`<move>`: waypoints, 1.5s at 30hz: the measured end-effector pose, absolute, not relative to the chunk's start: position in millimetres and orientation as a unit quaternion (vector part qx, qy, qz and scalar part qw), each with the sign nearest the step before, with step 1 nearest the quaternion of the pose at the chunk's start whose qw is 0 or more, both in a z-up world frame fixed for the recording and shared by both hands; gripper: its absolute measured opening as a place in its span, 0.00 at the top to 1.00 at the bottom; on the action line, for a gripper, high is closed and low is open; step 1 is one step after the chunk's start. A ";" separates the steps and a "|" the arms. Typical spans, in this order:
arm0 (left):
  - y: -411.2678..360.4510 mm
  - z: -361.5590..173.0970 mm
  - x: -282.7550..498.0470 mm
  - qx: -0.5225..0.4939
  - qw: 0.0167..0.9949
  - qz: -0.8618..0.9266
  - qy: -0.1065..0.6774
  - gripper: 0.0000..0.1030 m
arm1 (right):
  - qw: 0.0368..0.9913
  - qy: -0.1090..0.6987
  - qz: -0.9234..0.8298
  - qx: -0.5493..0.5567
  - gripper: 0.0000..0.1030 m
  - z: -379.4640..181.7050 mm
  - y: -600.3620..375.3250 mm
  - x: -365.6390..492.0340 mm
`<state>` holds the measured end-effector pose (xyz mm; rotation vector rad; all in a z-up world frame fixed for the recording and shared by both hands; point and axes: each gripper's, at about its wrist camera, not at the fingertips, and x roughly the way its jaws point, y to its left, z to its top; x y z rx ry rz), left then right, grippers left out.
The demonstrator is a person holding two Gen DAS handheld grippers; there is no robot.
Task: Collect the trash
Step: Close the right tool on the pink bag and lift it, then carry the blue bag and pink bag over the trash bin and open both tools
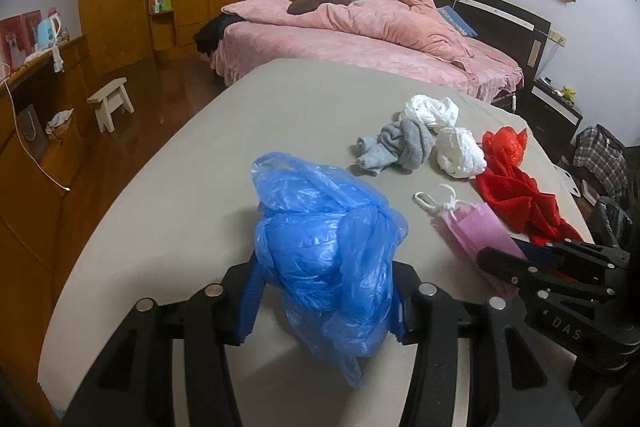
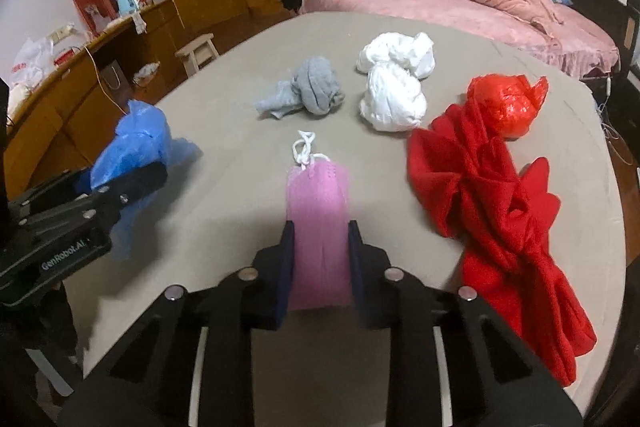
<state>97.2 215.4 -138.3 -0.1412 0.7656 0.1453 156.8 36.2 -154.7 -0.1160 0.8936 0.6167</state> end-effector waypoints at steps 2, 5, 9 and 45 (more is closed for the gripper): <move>211.9 -134.8 97.3 -0.067 0.924 0.069 0.370 0.51 | 0.861 0.415 0.291 -0.049 0.77 -147.5 30.7 155.7; 206.6 -127.1 95.6 -0.063 0.928 0.064 0.362 0.51 | 0.870 0.401 0.284 -0.036 0.77 -133.9 20.3 154.9; 190.3 -114.4 97.8 -0.056 0.934 0.049 0.350 0.51 | 0.884 0.381 0.271 -0.018 0.77 -113.6 0.6 156.6; -84.7 -69.7 130.1 0.009 0.924 -0.229 0.306 0.51 | 0.949 0.308 0.033 0.049 0.76 -61.1 -269.8 91.9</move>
